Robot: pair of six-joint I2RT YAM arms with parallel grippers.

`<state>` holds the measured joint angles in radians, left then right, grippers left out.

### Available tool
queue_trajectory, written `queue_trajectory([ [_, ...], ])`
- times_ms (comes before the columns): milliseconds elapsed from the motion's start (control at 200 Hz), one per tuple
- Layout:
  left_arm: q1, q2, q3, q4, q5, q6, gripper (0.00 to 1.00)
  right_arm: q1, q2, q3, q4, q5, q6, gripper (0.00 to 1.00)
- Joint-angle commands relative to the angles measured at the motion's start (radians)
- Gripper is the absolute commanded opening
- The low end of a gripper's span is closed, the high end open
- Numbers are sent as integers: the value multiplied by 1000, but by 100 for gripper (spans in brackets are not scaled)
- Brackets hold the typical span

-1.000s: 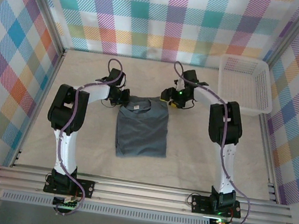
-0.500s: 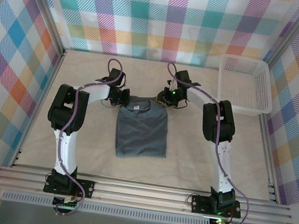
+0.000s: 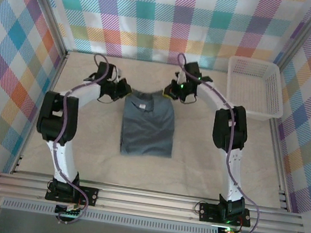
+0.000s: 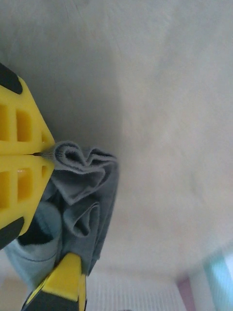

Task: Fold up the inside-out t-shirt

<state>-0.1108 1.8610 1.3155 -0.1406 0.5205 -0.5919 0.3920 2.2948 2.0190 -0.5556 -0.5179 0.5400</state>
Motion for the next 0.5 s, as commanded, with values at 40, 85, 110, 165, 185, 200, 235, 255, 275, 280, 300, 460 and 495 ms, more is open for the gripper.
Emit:
queue_trajectory([
  [40, 60, -218, 89, 113, 132, -117, 0, -29, -168, 207, -21, -109, 20, 0],
  [85, 70, -257, 85, 114, 142, -131, 0, -33, -192, 216, -9, -121, 12, 0],
  [110, 71, -277, 76, 112, 147, -132, 0, -35, -205, 213, -5, -127, 3, 0],
  [165, 69, -312, 36, 100, 152, -132, 0, -34, -229, 178, 11, -152, -12, 0],
  [185, 67, -324, 11, 99, 153, -134, 0, -34, -239, 149, 24, -164, -17, 0],
  [200, 66, -333, -9, 99, 153, -136, 0, -34, -245, 124, 35, -172, -19, 0],
  [235, 61, -354, -66, 99, 149, -132, 0, -32, -263, 49, 62, -175, -21, 0],
  [255, 58, -366, -101, 97, 146, -129, 0, -31, -273, 2, 72, -174, -19, 0],
  [275, 55, -377, -140, 94, 136, -123, 0, -32, -282, -47, 85, -175, -17, 0],
  [280, 54, -380, -145, 92, 134, -121, 0, -32, -285, -59, 88, -175, -17, 0],
  [300, 51, -389, -186, 89, 123, -117, 0, -31, -295, -107, 100, -177, -17, 0],
  [460, 26, -453, -475, 68, 95, -119, 0, -26, -384, -490, 180, -187, -29, 0],
  [495, 16, -472, -530, 69, 92, -120, 0, -25, -403, -562, 197, -190, -25, 0],
])
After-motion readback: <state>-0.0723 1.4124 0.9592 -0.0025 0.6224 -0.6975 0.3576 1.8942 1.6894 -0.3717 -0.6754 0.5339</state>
